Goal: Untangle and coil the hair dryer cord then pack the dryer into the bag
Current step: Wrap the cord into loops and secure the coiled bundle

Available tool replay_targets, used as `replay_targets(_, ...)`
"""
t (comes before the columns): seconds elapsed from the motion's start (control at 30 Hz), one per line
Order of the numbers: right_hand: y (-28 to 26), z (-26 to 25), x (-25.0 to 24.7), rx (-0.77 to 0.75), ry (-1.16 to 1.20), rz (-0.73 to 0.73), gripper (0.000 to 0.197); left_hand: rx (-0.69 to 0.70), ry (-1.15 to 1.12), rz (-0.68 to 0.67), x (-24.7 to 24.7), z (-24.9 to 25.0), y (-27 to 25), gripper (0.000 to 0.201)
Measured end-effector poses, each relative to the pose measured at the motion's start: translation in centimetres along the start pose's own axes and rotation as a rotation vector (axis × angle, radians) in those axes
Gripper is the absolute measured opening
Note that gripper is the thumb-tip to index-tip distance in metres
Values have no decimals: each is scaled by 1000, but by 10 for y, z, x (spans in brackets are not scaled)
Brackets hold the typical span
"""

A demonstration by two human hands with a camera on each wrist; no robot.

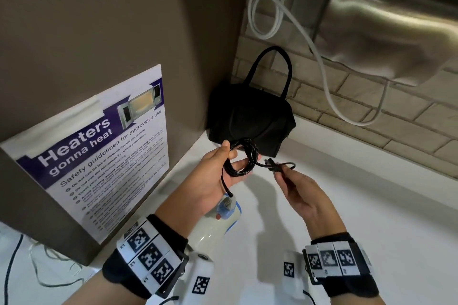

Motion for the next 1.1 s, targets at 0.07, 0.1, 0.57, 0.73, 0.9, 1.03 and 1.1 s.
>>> replay_targets(0.07, -4, 0, 8, 39, 65, -11, 16, -9, 4, 44, -2, -1, 1, 29)
replay_targets(0.1, -6, 2, 12, 44, 73, -24, 16, -20, 29, 55, -3, -3, 1, 24)
replay_targets(0.57, -37, 28, 54, 70, 69, -152, 17, -72, 41, 124, -12, -14, 6, 35)
replay_targets(0.73, -41, 33, 61, 85, 110, -162, 34, -99, -14, 77, -8, -22, 4, 47)
replay_targets(0.9, -45, 45, 68, 150, 160, -229, 32, -70, -81, 103, -10, -19, 3, 47)
replay_targets(1.03, -53, 46, 76, 202, 184, -229, 35, -10, 50, 213, -15, -18, 5, 42)
replay_targets(1.1, -55, 47, 77, 231, 204, -204, 39, 7, 108, 214, -12, -17, 4, 44)
Point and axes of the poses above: each hand's wrist, its own y-axis towards the middle knuckle, its own x-axis out of the palm, z = x × y, the point moved 6 cm from there along y, towards the middle knuckle, and after that the axes turned 6 degrees about y, right-handed, at the moved point
